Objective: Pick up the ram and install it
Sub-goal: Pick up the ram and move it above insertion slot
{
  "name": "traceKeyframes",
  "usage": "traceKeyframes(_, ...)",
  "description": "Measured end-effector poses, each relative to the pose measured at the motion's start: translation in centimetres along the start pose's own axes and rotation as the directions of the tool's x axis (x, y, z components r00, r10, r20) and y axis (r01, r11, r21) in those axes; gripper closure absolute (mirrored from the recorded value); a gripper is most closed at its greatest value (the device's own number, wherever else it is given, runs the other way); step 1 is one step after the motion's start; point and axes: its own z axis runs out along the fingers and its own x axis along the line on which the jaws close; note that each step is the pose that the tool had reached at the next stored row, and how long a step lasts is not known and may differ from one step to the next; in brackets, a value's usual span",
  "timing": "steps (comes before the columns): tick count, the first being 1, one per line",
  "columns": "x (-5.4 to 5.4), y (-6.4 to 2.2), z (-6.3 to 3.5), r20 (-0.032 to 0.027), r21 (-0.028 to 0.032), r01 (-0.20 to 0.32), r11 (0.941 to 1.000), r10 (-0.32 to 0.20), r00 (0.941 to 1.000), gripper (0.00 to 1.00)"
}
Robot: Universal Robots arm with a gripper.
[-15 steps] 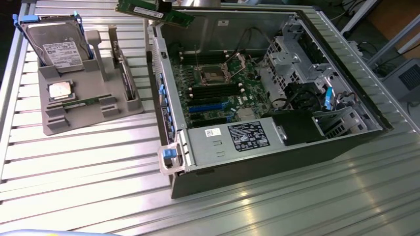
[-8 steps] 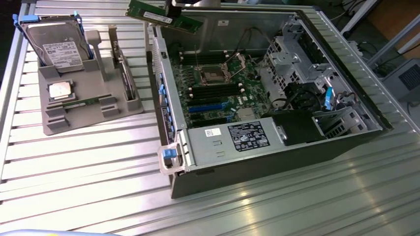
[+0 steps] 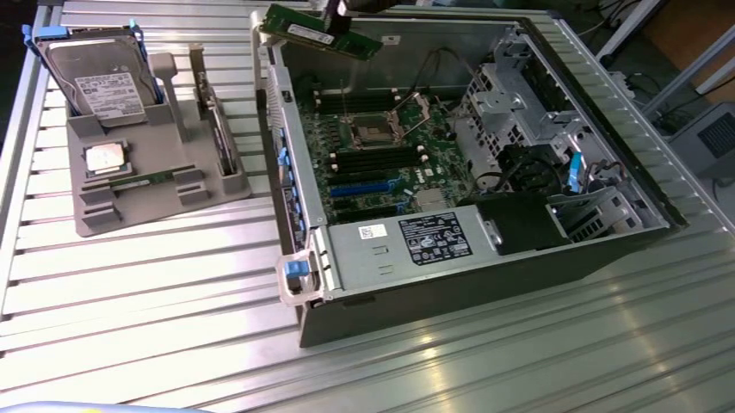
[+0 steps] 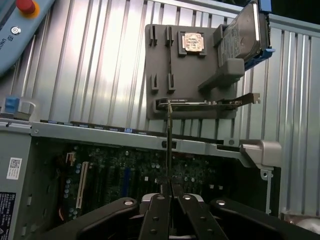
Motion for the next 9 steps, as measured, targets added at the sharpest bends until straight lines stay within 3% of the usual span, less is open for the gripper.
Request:
traceKeyframes(2, 0.2, -1.13, 0.26, -0.0005, -0.0001, 0.000, 1.0000, 0.000, 1.0000, 0.88)
traceKeyframes(5, 0.6, -3.85, 0.29, -0.0009, -0.0004, 0.000, 1.0000, 0.000, 1.0000, 0.88)
traceKeyframes(9, 0.8, -5.71, 0.23, -0.0008, -0.0011, 0.000, 1.0000, 0.000, 1.0000, 0.88)
